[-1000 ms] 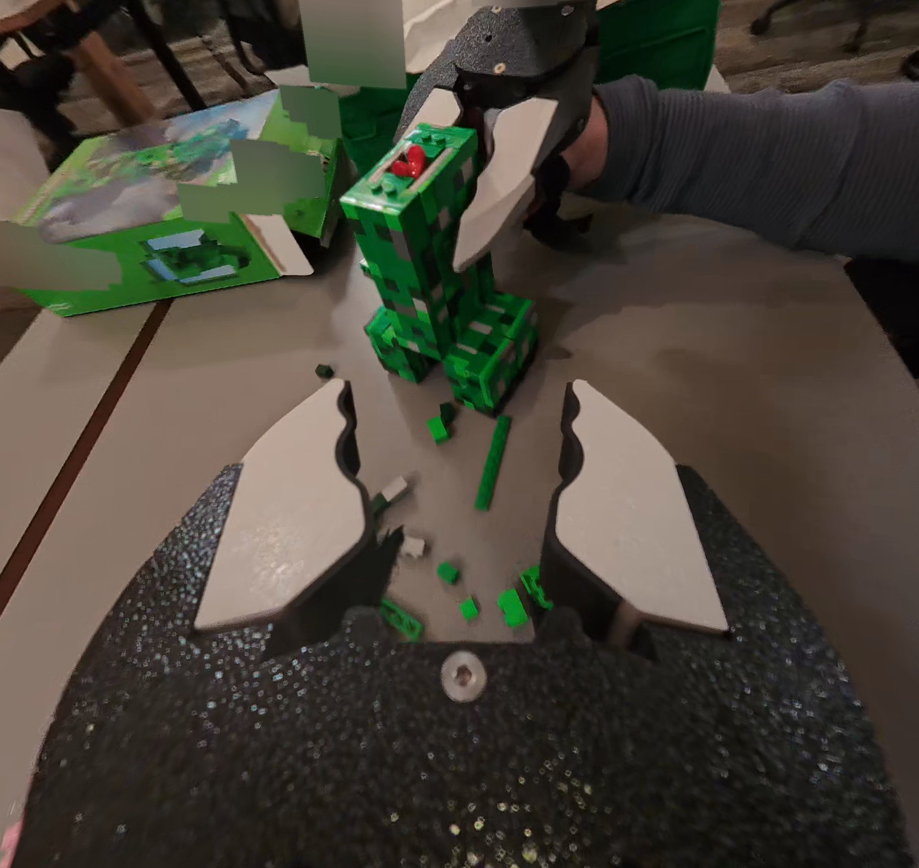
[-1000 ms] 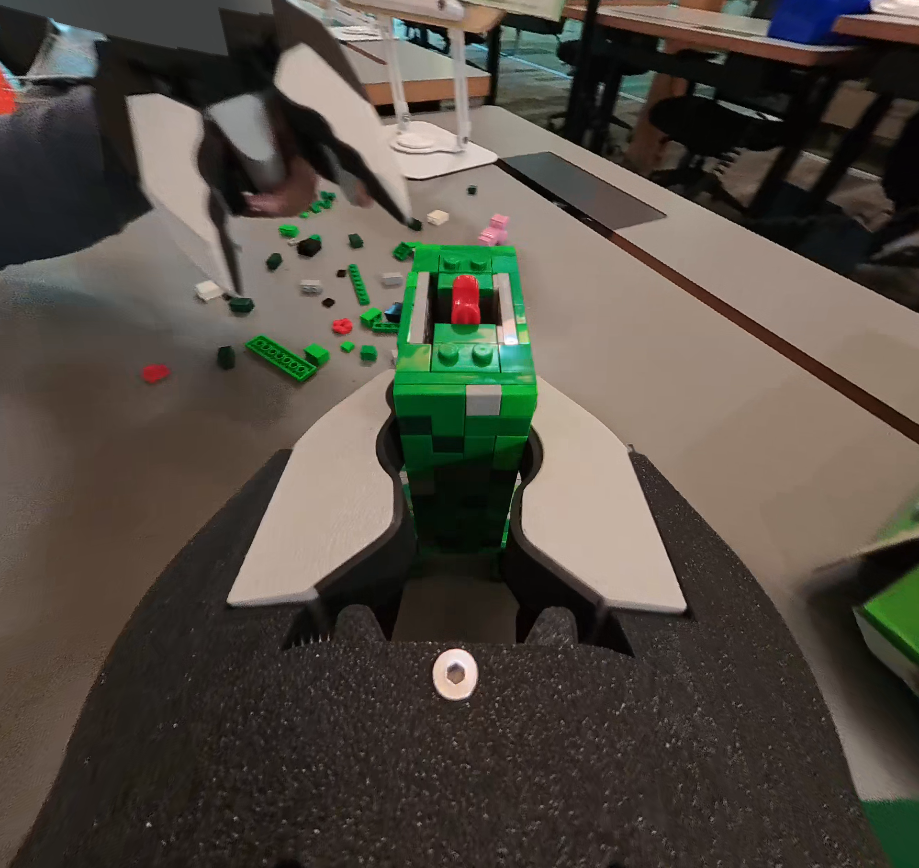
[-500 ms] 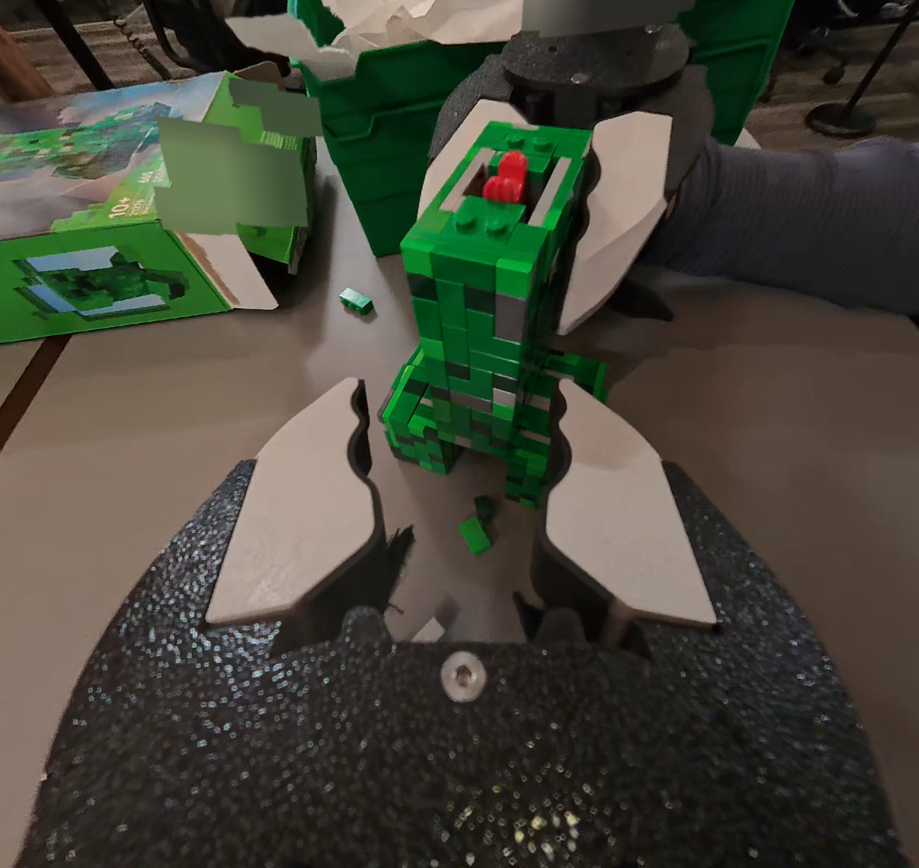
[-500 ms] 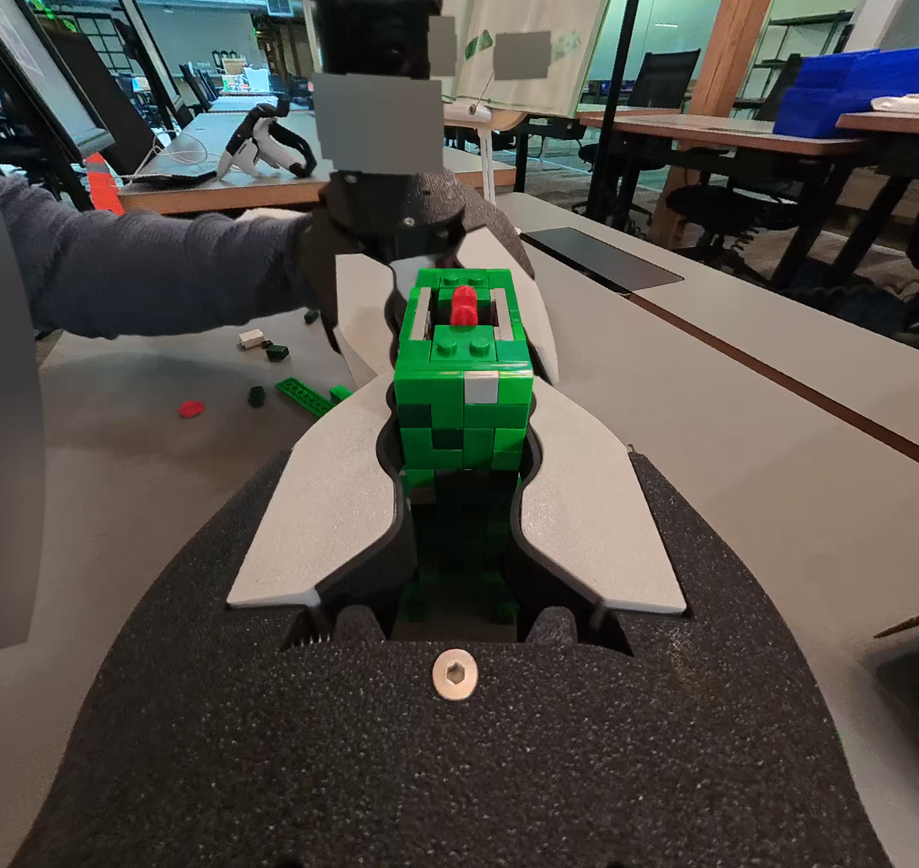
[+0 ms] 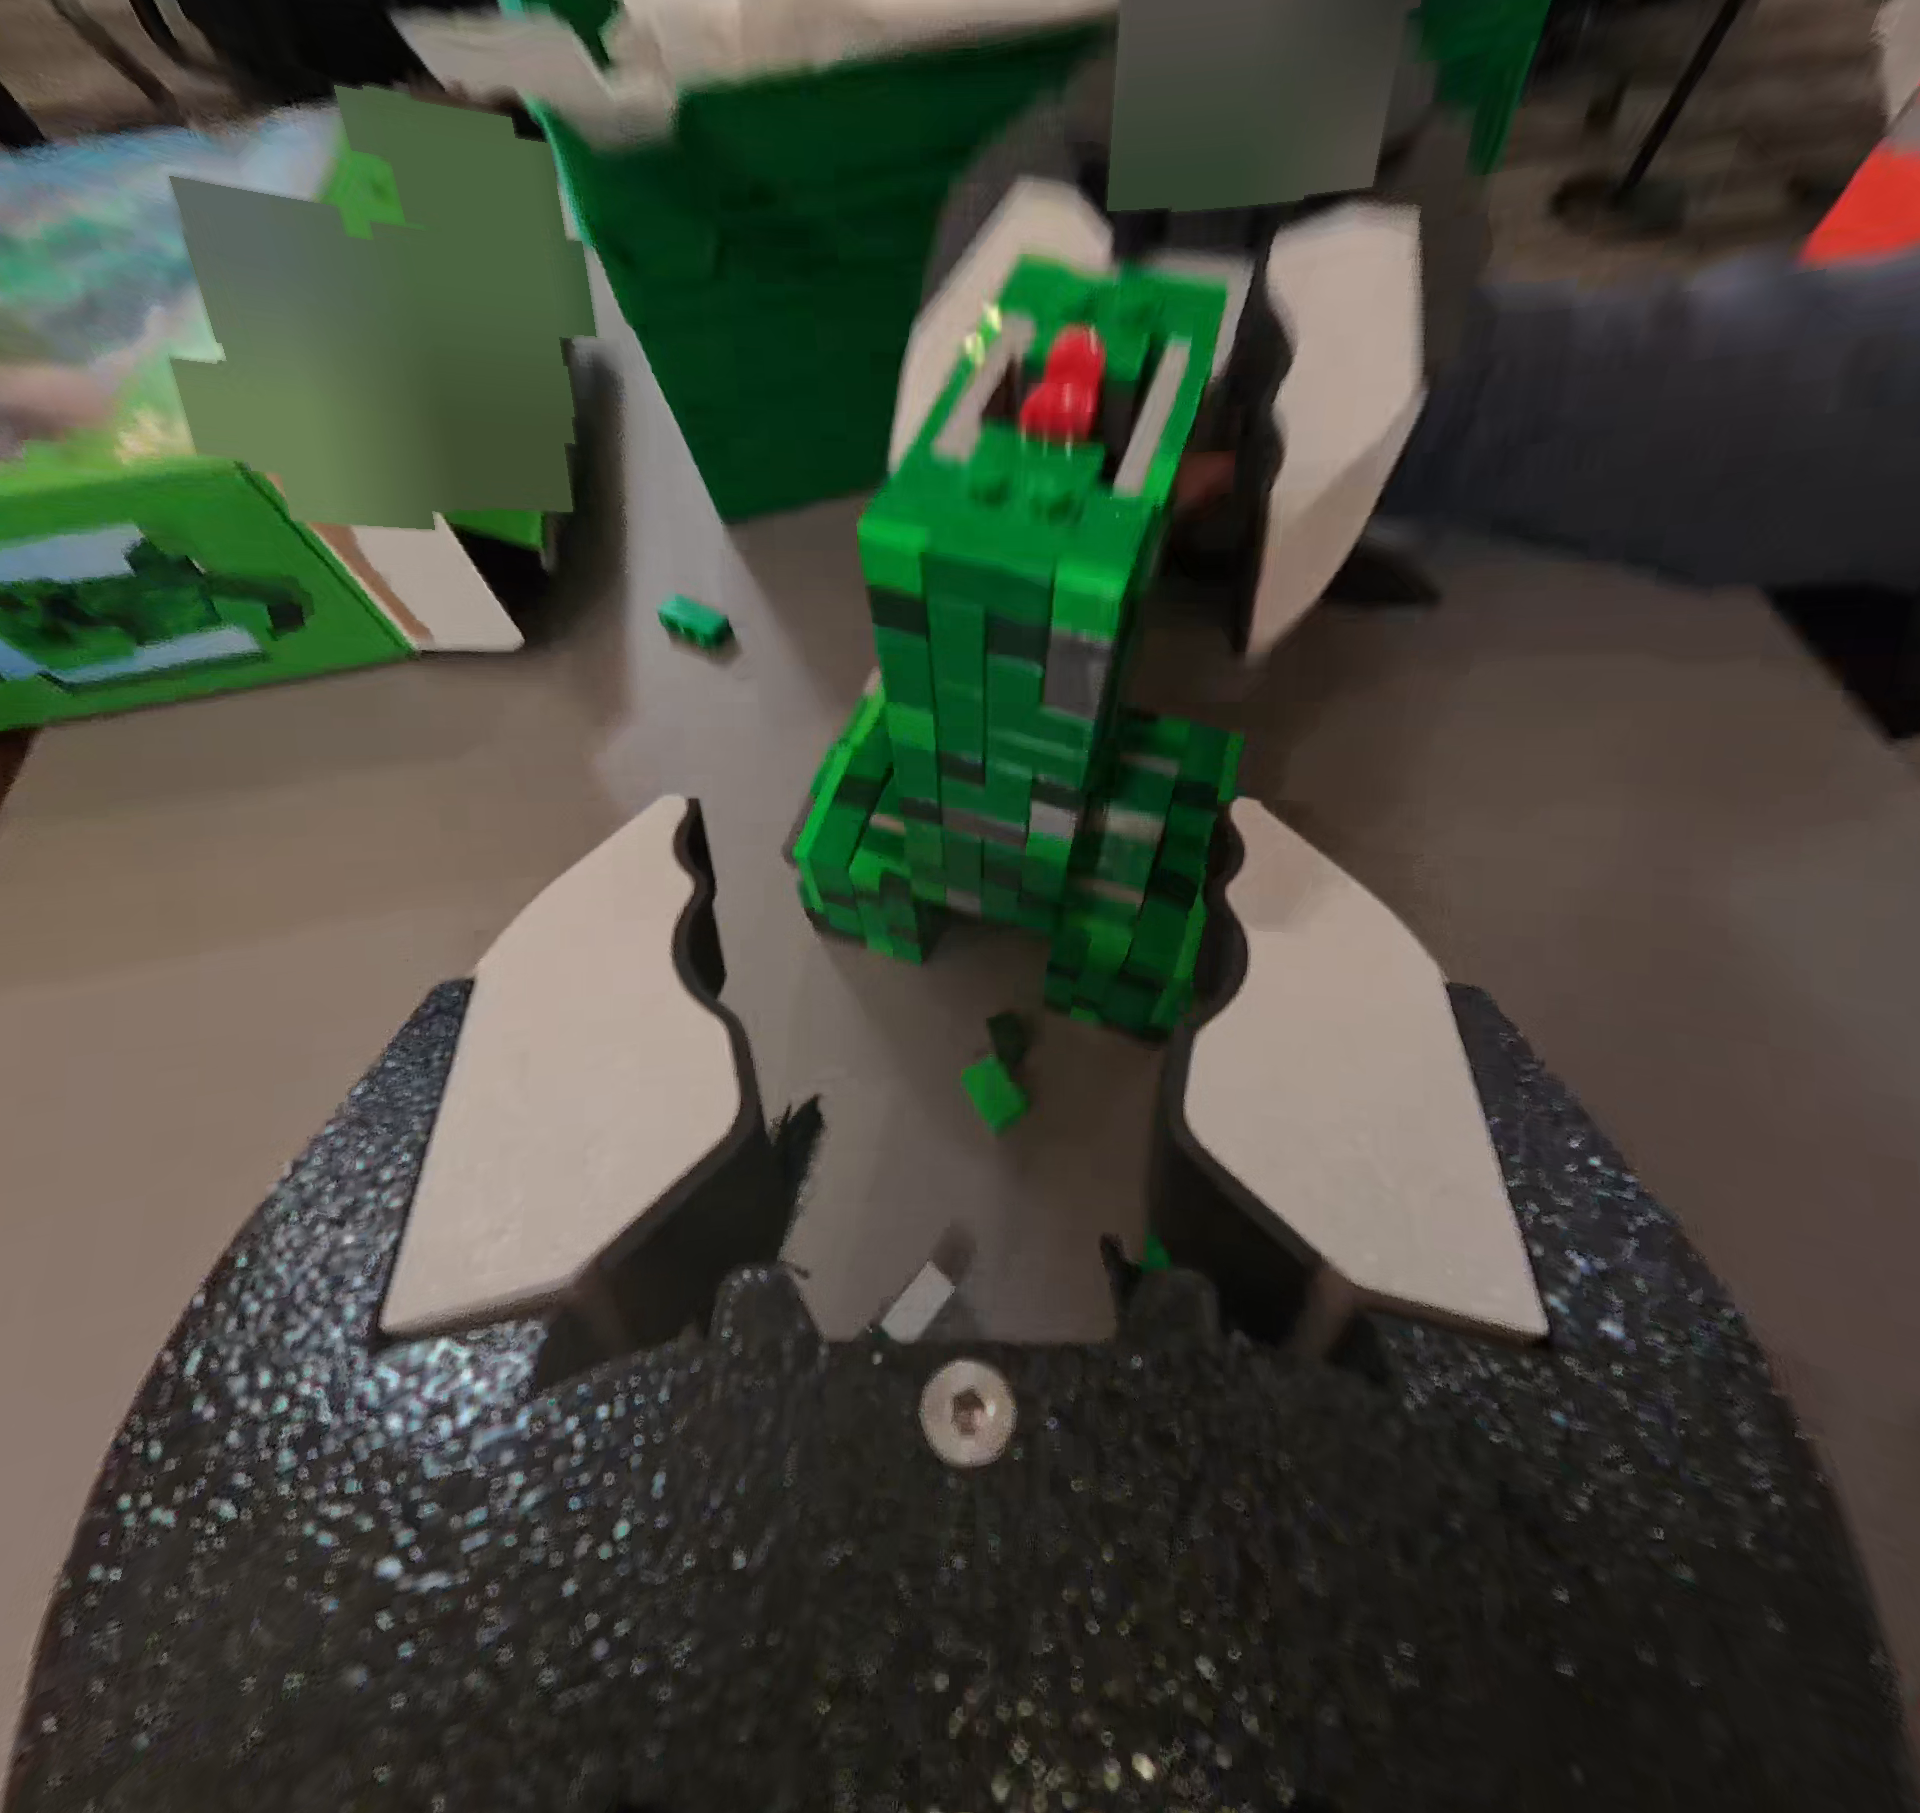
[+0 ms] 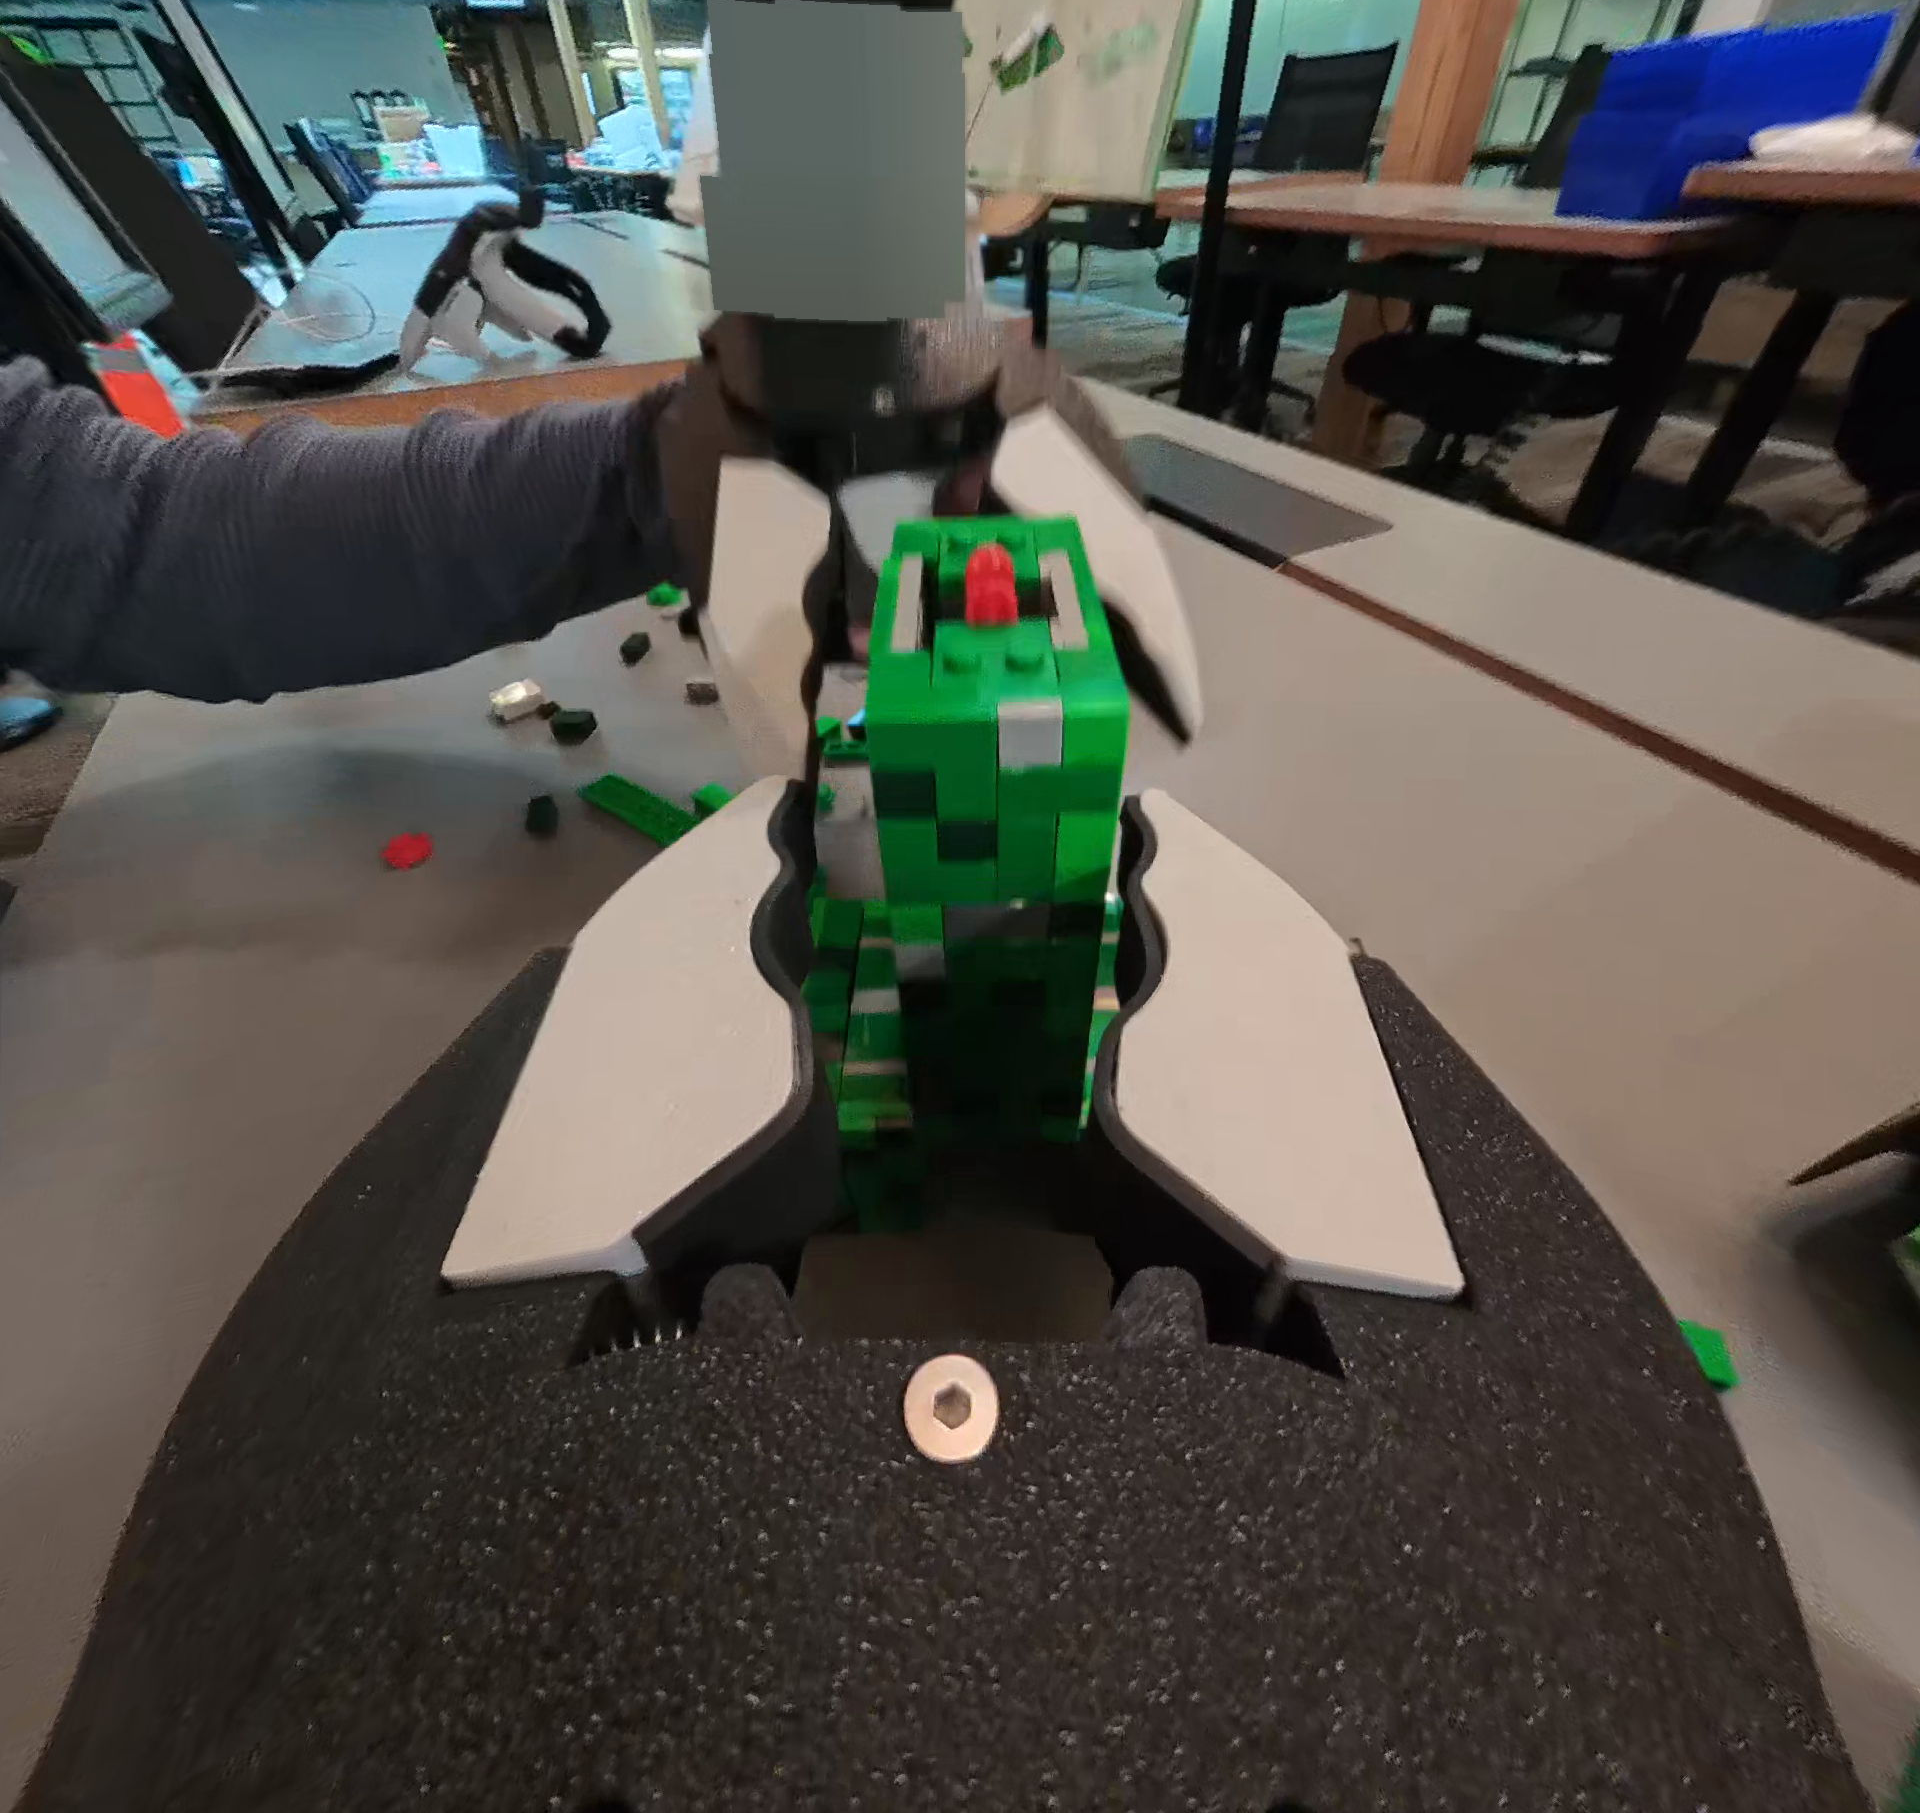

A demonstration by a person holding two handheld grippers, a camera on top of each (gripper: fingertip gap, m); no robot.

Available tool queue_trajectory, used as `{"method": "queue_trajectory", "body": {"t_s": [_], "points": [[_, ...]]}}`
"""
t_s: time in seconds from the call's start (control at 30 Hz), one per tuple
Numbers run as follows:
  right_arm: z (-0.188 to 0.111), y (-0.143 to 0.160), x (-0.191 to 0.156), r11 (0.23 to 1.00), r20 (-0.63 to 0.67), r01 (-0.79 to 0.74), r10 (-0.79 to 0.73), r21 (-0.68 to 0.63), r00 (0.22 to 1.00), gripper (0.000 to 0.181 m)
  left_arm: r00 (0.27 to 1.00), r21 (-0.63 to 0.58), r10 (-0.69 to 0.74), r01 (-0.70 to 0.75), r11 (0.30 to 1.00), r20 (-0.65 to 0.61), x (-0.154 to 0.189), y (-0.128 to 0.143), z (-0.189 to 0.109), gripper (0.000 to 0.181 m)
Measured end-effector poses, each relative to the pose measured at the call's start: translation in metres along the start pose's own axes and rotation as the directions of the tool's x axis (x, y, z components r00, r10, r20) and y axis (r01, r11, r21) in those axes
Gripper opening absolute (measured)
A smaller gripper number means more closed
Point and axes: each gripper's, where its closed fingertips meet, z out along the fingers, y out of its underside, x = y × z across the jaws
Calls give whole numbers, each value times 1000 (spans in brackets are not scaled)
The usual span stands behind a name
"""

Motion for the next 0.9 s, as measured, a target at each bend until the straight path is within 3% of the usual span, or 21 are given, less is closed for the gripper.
{"method": "queue_trajectory", "body": {"t_s": [0.07, 0.17, 0.27, 0.63, 0.9], "points": [[0, -5, 2, 999, -31, 13, -14, -35, 999, 57, 1000, -18, 17, -17, 1000, -23, 5, 9, 10, 87], [3, 9, 1, 994, -17, -27, 25, -109, 1000, 59, 999, 66, -7, 10, 998, -53, 7, 4, 17, 74], [12, 23, -1, 989, 3, -66, 67, -129, 998, 58, 989, 93, -55, 68, 993, -134, 10, 6, 16, 38], [16, 30, -2, 990, 63, -30, 39, -140, 997, 43, 993, 108, -1, 13, 994, -115, 13, 2, 16, 37], [16, 35, -6, 971, 84, 23, -3, -239, 996, 43, 982, -81, 82, -97, 992, -170, 14, 10, 12, 36]]}}
